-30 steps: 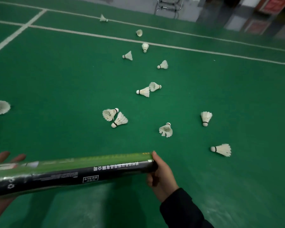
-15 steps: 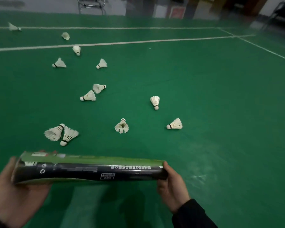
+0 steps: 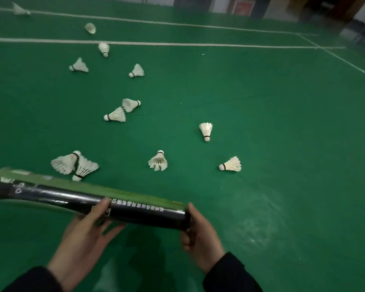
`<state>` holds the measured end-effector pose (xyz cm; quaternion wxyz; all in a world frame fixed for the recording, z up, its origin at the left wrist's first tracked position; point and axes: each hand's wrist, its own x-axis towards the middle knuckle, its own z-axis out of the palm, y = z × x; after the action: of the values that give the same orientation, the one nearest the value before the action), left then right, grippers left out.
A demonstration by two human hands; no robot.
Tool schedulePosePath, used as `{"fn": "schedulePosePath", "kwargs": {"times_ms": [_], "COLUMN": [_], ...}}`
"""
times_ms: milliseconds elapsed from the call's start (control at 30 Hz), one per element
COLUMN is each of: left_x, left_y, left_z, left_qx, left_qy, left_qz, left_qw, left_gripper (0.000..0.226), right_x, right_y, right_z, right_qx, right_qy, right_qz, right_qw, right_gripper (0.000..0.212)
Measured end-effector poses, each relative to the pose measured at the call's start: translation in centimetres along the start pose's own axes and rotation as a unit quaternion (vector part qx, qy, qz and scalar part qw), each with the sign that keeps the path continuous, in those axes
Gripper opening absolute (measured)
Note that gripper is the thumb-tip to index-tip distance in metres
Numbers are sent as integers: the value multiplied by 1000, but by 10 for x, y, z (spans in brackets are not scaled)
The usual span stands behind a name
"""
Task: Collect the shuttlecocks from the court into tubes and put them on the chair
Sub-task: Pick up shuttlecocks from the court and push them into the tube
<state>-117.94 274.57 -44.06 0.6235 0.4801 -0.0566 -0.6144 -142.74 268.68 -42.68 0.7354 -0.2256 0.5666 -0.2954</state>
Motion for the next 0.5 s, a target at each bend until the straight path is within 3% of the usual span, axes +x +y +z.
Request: {"fn": "schedulePosePath", "kwargs": {"times_ms": [100,167,233,367,433,500], "left_x": [2,-4,-13,-34,-42,-48], "left_y": [-3,-2,-4,1,7,15], "left_z": [-4,-4,-9,-18,-29,-42], "left_qx": [-29,-34,-11,2,-9,-13], "left_qy": [20,15,-4,3,24,41], "left_qz": [-11,-13,-7,-7,-7,-9], "left_qw": [999,999,1000,1000,1000,999], "left_gripper": [77,84,83,64,51,42], "right_x": [37,75,119,191,208,206], "right_y": [-37,-66,-92,-123,-127,-122], "right_z": [-23,-46,-75,-135,-147,-141], "right_qx": [-79,-110,-156,-306,-285,-259], "right_qy": [85,180,258,333,323,295], "right_qz": [-52,-126,-180,-205,-186,-161], "right_qw": [992,969,936,868,883,906], "right_gripper": [38,27,27,82,97,83]}}
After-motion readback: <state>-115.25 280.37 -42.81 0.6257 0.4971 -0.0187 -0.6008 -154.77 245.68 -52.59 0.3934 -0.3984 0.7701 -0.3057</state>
